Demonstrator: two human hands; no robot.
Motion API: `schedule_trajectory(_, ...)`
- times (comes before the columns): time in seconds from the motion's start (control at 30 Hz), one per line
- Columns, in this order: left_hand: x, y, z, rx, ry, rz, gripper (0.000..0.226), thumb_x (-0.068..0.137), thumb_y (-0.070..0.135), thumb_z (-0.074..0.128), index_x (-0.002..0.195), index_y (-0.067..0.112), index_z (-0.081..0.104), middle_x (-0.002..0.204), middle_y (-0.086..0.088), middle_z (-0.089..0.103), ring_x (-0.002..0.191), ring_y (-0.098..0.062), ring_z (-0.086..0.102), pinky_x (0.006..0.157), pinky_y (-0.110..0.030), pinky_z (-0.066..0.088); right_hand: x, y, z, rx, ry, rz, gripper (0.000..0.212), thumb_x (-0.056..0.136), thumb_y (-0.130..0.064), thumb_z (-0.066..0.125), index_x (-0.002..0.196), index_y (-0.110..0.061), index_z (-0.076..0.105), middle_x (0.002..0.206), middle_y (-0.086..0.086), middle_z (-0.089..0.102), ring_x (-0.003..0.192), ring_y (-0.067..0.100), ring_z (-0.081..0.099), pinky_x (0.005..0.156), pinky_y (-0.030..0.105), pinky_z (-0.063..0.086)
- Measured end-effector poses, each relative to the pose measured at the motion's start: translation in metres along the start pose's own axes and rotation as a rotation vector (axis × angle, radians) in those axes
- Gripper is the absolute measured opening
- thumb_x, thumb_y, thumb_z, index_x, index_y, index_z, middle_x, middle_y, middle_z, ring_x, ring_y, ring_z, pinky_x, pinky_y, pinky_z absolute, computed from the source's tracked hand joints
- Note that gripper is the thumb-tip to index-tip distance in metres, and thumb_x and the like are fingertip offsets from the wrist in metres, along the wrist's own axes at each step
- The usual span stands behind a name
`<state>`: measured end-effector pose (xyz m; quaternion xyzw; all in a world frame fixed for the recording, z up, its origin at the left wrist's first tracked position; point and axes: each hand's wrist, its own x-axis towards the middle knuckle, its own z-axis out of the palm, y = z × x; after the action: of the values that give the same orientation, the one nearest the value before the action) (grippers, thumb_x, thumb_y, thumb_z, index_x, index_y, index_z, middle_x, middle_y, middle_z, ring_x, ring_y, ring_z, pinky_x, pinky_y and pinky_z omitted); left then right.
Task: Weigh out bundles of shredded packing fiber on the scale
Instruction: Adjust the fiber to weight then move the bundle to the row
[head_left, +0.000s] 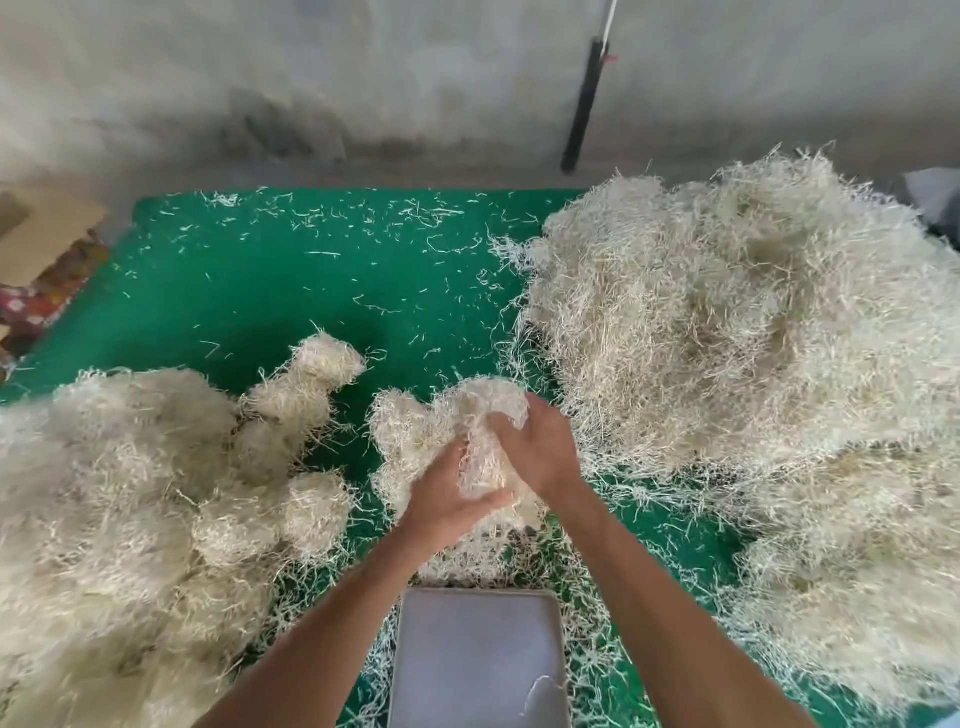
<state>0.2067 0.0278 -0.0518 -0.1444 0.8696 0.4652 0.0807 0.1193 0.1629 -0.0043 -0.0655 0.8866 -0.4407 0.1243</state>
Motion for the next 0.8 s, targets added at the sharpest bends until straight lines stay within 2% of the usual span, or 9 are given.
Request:
schedule_trajectory(0.13,0.002,0.013,0.002,0.024,0.155,-0.06,0.073,0.091,0.052,0.066,0.146,0.01,0.042,0.15,-0.015,0.045,0.123,-0.015,0.051,0.109,-0.033,0.032,-0.002,-0.049,-0.026,0.134,-0.015,-0.06,0.081,0.098,-0.045,0.065,0.16,-0.009,0.029,0.053,0.0,0.046,0.043,0.01,0.041,0.06,0.031,0.06)
schedule_trajectory(0.3,-0.003,0.015,-0.02,0.086,0.106,-0.176,0.056,0.092,0.038,0.069,0.133,0.005,0.05,0.144,-0.014,0.047,0.117,-0.016,0.052,0.103,-0.025,0.038,-0.017,-0.117,-0.063,0.551,0.11,-0.059,0.099,0.093,-0.051,0.069,0.163,-0.007,0.015,0.122,0.013,0.06,0.106,0.013,0.062,0.1,0.032,0.054)
schedule_trajectory(0.33,-0.008,0.009,-0.023,0.06,0.07,-0.24,0.06,0.092,0.034,0.07,0.139,0.004,0.046,0.147,-0.016,0.045,0.123,-0.022,0.052,0.107,-0.029,0.04,-0.02,-0.129,-0.072,0.59,0.135,-0.07,0.101,0.092,-0.053,0.069,0.163,-0.009,0.015,0.13,0.016,0.058,0.11,0.007,0.061,0.098,0.025,0.052)
schedule_trajectory(0.37,-0.014,0.003,-0.025,0.028,0.038,-0.296,0.068,0.092,0.031,0.07,0.146,0.004,0.039,0.152,-0.017,0.04,0.132,-0.028,0.048,0.112,-0.035,0.039,-0.024,-0.142,-0.081,0.617,0.142,-0.083,0.102,0.089,-0.056,0.07,0.163,-0.013,0.015,0.141,0.007,0.013,0.108,0.002,0.059,0.091,0.019,0.051)
schedule_trajectory(0.4,-0.019,-0.003,-0.027,-0.003,0.019,-0.334,0.074,0.092,0.029,0.071,0.151,0.006,0.032,0.156,-0.017,0.035,0.138,-0.031,0.042,0.115,-0.04,0.036,-0.027,-0.153,-0.089,0.652,0.142,-0.09,0.103,0.087,-0.058,0.071,0.163,-0.017,0.015,0.11,-0.021,0.033,0.108,0.004,0.056,0.09,0.02,0.049)
schedule_trajectory(0.53,-0.029,-0.006,-0.041,-0.08,0.023,-0.409,0.089,0.089,0.029,0.073,0.157,0.01,0.019,0.162,-0.015,0.025,0.147,-0.034,0.03,0.118,-0.045,0.031,-0.039,-0.173,-0.105,0.716,0.16,-0.091,0.098,0.09,-0.052,0.071,0.164,-0.018,0.016,0.099,-0.01,0.055,0.088,0.003,0.062,0.098,0.041,0.045)
schedule_trajectory(0.67,-0.041,0.044,-0.061,0.048,0.067,-0.275,0.111,0.069,0.063,0.08,0.155,0.018,0.025,0.155,-0.008,0.039,0.14,-0.034,0.041,0.115,-0.05,0.036,-0.058,-0.175,-0.096,0.657,0.163,-0.096,0.093,0.092,-0.057,0.064,0.164,-0.021,0.017,0.104,-0.021,0.051,0.072,-0.008,0.049,0.083,0.029,0.042)
schedule_trajectory(0.73,-0.053,0.08,-0.077,-0.058,0.144,-0.184,0.117,0.06,0.077,0.077,0.149,0.016,0.033,0.134,-0.008,0.056,0.119,-0.027,0.059,0.099,-0.034,0.051,-0.068,-0.177,-0.092,0.68,0.175,-0.079,0.094,0.093,-0.054,0.065,0.165,-0.02,0.015,0.131,-0.005,0.038,0.106,-0.02,0.039,0.081,0.03,0.044)
schedule_trajectory(0.8,-0.073,0.113,-0.096,-0.299,0.12,-0.126,0.12,0.055,0.075,0.081,0.148,0.015,0.032,0.127,-0.006,0.058,0.1,-0.009,0.061,0.081,-0.02,0.049,-0.083,-0.18,-0.088,0.715,0.172,-0.06,0.097,0.092,-0.053,0.068,0.166,-0.023,0.013,0.149,0.011,0.048,0.099,-0.001,0.056,0.098,0.04,0.047)
